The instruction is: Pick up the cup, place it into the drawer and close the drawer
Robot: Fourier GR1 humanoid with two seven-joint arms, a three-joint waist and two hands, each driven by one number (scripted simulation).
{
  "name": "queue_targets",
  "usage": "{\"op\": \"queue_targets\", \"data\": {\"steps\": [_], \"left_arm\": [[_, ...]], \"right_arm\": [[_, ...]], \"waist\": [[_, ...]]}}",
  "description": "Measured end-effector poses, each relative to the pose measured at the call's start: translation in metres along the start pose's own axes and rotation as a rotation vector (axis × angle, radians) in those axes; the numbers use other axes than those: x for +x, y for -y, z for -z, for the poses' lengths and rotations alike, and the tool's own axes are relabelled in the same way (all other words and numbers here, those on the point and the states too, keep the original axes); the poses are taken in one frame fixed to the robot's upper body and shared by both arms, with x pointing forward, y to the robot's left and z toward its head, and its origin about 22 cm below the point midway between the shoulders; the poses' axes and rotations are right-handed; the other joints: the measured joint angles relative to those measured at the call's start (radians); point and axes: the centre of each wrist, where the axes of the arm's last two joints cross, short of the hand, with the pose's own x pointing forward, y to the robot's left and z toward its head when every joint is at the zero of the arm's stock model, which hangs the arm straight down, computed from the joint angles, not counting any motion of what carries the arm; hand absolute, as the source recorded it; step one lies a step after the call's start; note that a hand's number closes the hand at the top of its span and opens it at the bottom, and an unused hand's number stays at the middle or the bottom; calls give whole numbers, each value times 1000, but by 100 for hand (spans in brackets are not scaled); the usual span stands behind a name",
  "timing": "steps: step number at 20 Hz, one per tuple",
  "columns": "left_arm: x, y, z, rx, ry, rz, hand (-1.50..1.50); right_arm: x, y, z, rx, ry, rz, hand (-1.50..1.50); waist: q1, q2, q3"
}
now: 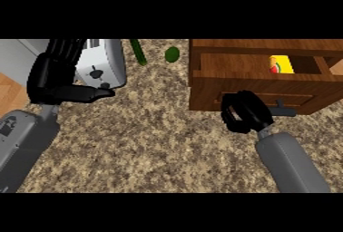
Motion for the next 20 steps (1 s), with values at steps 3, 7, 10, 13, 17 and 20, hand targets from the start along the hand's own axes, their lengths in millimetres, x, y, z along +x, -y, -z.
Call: {"op": "queue_targets", "data": {"steps": [3,7,10,13,17,20], "left_arm": [[-1,-8,-7,3,4,5,-150],[-2,-17,-15,-4,1,1,-150],[-3,-23,-21,-11,-1,-9,-150],[-1,-28,-23,-21,3,-15,-150],[-4,-27,-24,-36,4,-37,-150],[-6,-24,-24,-55,6,-43,-150]], "right_arm": [[-11,1,23,4,1,2,150],[-27,9,44,13,-2,15,150],[-38,17,55,23,-21,29,150],[-44,21,60,40,-33,43,150],[-52,22,59,86,-24,114,150],[-57,25,58,110,-7,146,150]], "waist": [[1,-1,-1],[10,1,-2],[21,5,-2],[27,5,-3],[34,4,-3],[38,5,-4]]}}
